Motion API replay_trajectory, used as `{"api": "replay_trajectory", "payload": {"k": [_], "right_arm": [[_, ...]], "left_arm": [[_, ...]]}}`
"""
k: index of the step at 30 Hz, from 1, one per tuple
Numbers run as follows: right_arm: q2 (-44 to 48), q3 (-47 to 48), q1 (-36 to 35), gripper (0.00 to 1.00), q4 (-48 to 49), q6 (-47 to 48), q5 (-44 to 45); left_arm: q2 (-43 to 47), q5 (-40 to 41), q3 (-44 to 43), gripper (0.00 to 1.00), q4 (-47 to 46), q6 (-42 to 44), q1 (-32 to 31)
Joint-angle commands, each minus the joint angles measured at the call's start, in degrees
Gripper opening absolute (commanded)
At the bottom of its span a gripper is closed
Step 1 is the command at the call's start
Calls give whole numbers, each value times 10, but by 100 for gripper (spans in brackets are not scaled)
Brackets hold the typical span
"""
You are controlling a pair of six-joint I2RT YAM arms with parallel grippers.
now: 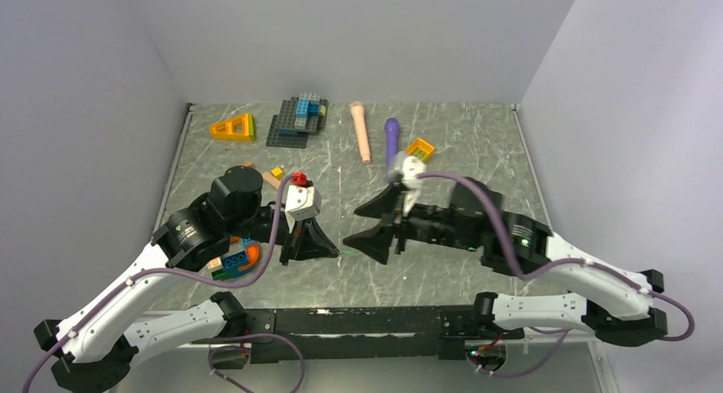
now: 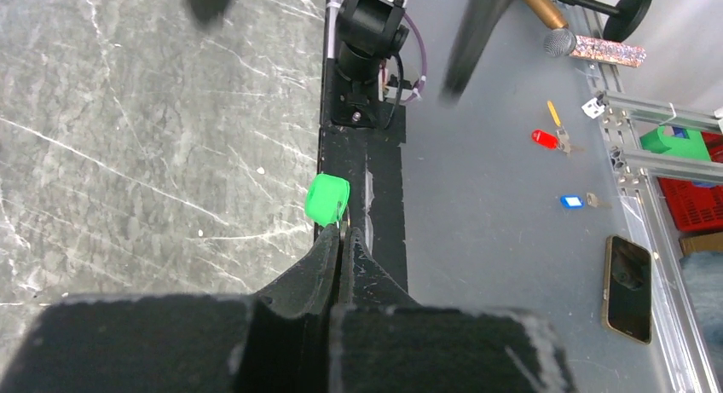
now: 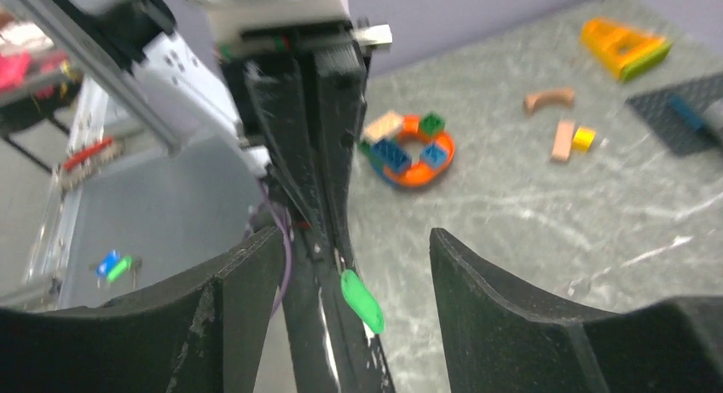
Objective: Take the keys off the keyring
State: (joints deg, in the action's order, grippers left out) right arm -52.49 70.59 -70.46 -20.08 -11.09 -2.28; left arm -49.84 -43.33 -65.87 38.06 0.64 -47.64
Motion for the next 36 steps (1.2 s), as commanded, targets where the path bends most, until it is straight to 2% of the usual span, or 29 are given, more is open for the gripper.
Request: {"api": "replay_trajectory", "payload": {"k": [1,8,15,22,36], "right_arm": [[-58,31,20,65,-97,-20,-87],[-86,29,86,52,-90,-43,-178],[-87,16,98,43,-80,-44,-205],[-91,7,99,43,-73,-42,-253],[-113,3,99,38,-47,-47,-284]], "left_arm": [[2,-44,-1,0,7,23,2],[10,-59,4,0,6,32,1],[10,-50,7,0,10,34,1],[7,-53,7,0,9,35,1],[2,-49,10,0,6,32,1]]}}
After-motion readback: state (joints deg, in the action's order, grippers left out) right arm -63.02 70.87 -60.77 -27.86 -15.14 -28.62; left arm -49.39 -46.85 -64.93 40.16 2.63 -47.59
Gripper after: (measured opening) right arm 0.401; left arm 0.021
